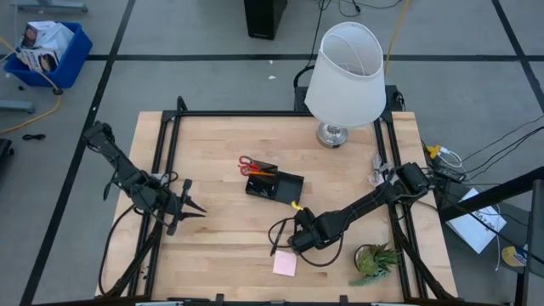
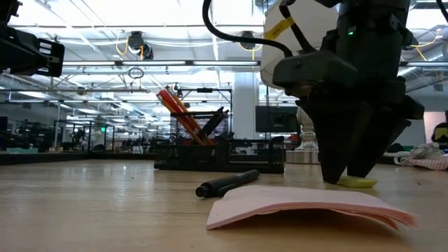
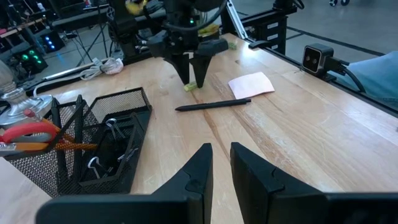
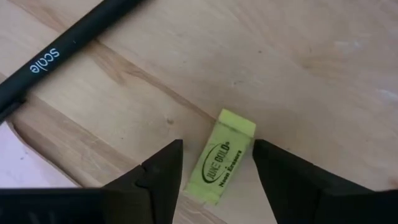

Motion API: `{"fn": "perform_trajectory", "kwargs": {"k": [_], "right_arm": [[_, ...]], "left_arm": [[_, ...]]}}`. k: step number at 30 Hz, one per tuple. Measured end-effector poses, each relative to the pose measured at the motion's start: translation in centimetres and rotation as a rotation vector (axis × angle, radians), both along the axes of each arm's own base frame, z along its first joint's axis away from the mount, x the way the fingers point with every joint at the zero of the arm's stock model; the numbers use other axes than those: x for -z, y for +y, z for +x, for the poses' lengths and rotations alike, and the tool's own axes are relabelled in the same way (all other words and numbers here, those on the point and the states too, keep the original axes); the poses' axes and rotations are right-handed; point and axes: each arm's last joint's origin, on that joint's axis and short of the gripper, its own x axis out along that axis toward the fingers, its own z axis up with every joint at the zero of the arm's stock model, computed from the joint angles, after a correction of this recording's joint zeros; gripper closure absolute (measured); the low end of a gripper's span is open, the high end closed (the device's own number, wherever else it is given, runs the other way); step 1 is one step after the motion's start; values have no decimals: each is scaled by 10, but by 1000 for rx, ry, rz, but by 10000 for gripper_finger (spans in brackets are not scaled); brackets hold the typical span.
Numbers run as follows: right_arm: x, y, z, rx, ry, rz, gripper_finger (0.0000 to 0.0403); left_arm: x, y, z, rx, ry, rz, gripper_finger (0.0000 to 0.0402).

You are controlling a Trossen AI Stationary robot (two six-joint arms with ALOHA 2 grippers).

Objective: Pick and place office supplies into organizer
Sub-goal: Put the yellow eraser into the black desk organizer

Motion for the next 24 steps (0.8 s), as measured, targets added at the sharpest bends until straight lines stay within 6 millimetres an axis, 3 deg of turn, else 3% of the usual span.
{"fn": "perform_trajectory", "kwargs": {"k": [6, 18, 24], "right_arm": [[1, 0, 0, 3, 13, 18, 222], [2, -1, -2, -23, 38, 16, 311], [0, -1, -1, -50, 6, -13, 324]], "left_arm": [[0, 0, 0, -1, -2, -1, 339], [0, 0, 0, 0, 0, 0, 339], [0, 0, 0, 0, 0, 0, 339]]}}
